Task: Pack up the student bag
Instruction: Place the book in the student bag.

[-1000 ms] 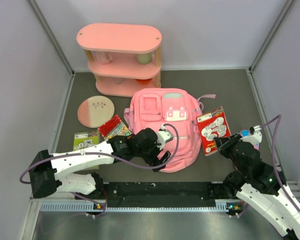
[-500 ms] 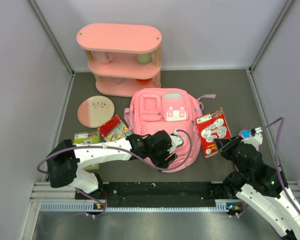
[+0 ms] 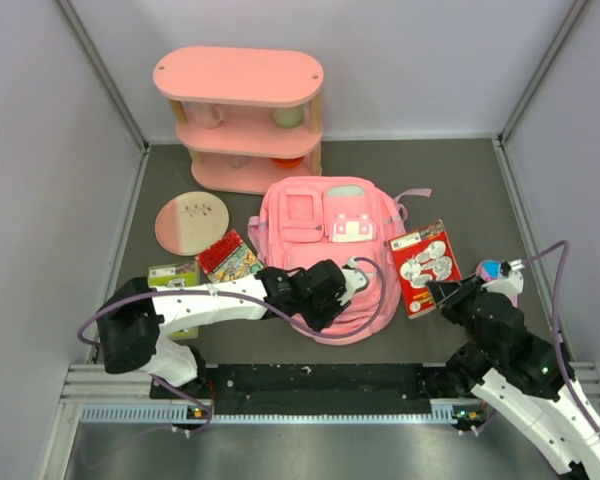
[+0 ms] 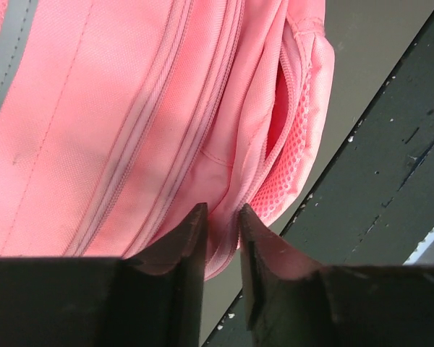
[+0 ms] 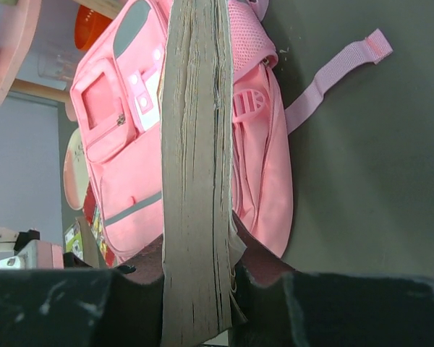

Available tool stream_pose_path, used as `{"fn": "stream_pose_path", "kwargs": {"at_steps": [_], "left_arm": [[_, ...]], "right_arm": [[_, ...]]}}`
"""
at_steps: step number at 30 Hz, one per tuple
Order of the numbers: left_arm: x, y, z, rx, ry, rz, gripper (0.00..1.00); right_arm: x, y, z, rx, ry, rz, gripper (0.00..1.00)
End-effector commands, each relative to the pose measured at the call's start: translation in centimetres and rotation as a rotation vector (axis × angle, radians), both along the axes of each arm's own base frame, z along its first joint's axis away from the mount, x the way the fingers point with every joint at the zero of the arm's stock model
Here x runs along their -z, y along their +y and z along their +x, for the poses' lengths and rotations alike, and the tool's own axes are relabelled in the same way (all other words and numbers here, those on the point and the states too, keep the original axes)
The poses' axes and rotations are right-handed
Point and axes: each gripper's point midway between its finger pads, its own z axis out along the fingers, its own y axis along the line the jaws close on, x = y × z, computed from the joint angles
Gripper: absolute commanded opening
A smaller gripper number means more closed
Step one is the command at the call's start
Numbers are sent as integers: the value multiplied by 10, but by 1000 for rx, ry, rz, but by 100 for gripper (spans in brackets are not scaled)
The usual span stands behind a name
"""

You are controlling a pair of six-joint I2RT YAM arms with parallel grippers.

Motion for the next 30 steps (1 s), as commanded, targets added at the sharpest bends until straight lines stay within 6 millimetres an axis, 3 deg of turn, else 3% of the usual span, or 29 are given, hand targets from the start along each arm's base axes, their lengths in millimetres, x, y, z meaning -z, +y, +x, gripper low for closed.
{"fn": "stream_pose_path", "kwargs": {"at_steps": [1,4,8,11,17,23,27,30], "left_arm": [[-30,-19,4,3,-28,-105,23],[-31,-20,7,-8,-38,-107,0],[-35,-20,11,-37,-52,-113,0],[-46,-12,28,-143,-124,-118,0],[-86,13,65,-376,-290,-201,0],[-122,21,79,-451,-313,-332,0],[-141,26,87,-525,-329,-374,0],[-158,28,98,-591,-334,-393,0]], "right_arm": [[-19,5,5,5,-59,71,0],[-18,5,4,-1,-54,68,0],[-15,7,3,-8,-42,69,0],[-14,7,2,-12,-38,68,0],[-7,9,-3,-36,-8,64,0],[-4,19,-12,-91,6,115,0],[-22,18,-20,-116,-46,169,0],[-38,-1,-38,-108,-97,187,0]]}}
